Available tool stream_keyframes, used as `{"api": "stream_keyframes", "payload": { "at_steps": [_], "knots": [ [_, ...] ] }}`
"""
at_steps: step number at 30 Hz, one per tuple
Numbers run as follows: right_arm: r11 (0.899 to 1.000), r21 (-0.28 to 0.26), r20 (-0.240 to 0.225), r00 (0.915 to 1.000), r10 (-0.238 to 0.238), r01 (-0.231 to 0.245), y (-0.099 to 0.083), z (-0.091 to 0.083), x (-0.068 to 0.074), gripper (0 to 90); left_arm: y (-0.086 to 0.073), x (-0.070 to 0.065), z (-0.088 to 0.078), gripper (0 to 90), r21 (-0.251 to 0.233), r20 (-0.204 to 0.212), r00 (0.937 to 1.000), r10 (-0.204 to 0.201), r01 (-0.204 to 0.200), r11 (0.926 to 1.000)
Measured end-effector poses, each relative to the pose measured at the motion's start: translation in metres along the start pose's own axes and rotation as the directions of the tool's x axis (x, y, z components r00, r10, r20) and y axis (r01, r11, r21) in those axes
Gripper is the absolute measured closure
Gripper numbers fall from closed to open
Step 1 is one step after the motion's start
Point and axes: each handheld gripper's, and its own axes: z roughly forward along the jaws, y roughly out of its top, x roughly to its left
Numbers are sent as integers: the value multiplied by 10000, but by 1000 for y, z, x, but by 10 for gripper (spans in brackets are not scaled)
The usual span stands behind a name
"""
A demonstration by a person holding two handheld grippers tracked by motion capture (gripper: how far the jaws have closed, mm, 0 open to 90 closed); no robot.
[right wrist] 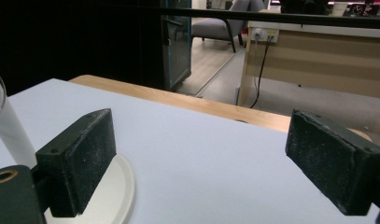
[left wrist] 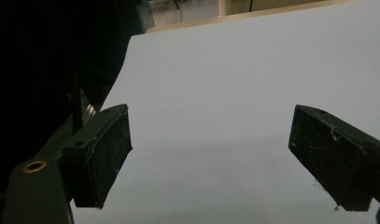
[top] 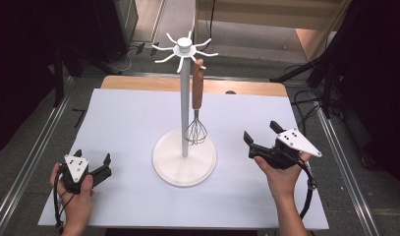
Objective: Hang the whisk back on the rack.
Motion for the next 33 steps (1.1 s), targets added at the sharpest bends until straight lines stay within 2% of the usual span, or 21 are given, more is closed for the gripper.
{"api": "stream_keyframes", "payload": {
  "at_steps": [5,17,25,32,33],
  "knots": [
    [9999,148,301,9995,10,-15,-10,1,-9,128,0,0,0,137,-5,4,10000,-10,10,10000],
    [9989,435,682,9975,164,-194,-29,5,-26,127,0,1,0,136,-23,18,10000,-7,7,10000],
    [9967,786,1369,9905,93,-202,-47,10,-38,132,0,1,0,136,-29,33,10000,-21,21,10000],
    [9950,950,1410,9899,171,-308,-56,13,-44,132,0,1,0,136,-27,33,10000,-29,29,10000],
    [9943,975,1425,9893,300,-442,-59,14,-47,133,0,1,0,137,-29,39,10000,-33,33,10000]
  ]
}}
